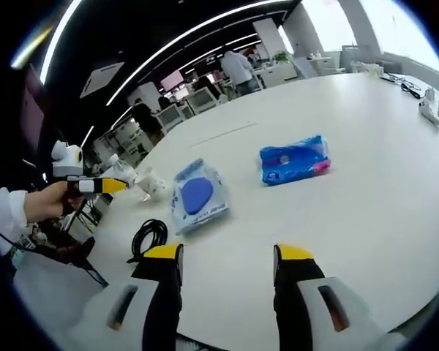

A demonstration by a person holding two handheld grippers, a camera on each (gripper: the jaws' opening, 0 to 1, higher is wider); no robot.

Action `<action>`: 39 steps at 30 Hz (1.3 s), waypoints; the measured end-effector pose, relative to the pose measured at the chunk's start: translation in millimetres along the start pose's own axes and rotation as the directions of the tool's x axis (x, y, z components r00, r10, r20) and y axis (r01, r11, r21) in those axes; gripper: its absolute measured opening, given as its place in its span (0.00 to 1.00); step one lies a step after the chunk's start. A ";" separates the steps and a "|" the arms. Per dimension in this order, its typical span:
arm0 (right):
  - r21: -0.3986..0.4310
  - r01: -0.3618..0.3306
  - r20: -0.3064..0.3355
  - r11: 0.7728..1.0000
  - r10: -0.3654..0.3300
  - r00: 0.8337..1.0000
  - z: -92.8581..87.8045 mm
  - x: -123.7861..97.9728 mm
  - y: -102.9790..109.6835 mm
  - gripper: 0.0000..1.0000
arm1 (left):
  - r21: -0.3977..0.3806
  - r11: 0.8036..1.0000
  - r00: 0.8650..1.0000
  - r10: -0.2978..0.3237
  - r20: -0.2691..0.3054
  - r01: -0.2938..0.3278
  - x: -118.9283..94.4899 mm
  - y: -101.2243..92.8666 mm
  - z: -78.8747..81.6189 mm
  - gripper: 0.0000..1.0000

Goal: Arrange the tabletop items into an orderly group along one side of the table until the central work area is clear of visible clutter.

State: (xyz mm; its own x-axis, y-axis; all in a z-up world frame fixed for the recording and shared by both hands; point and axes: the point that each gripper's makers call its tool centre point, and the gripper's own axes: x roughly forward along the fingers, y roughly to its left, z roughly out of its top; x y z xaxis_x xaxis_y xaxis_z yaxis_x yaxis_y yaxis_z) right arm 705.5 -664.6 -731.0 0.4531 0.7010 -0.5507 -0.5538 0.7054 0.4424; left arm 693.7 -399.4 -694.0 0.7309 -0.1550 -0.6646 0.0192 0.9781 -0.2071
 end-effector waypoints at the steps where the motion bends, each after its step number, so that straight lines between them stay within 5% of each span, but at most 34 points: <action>1: 0.013 -0.009 -0.004 1.000 0.009 1.000 -1.4 3.2 4.6 0.47 | 0.002 1.000 1.000 -0.003 0.000 0.003 2.4 -0.2 2.4 0.53; 18: 0.087 -0.035 -0.031 0.996 0.037 0.999 -10.9 38.4 35.8 0.45 | 0.036 0.998 0.998 -0.053 -0.038 0.054 40.7 -3.5 34.8 0.52; 27: 0.149 -0.042 -0.037 0.988 0.048 0.998 -15.8 51.4 43.6 0.43 | 0.082 0.995 0.996 -0.047 -0.075 0.053 61.0 9.6 41.1 0.52; 39: 0.231 -0.058 -0.036 0.971 0.068 0.997 -14.8 77.7 48.0 0.43 | 0.048 0.997 0.991 -0.057 -0.121 0.063 92.4 14.6 40.8 0.50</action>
State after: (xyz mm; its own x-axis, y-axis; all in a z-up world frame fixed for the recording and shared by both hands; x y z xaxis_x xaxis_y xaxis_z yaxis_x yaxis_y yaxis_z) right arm 703.8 -577.8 -763.1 0.3889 0.7432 -0.5444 -0.4028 0.6686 0.6251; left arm 789.3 -393.7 -729.1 0.6406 -0.2265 -0.7337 0.0979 0.9718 -0.2145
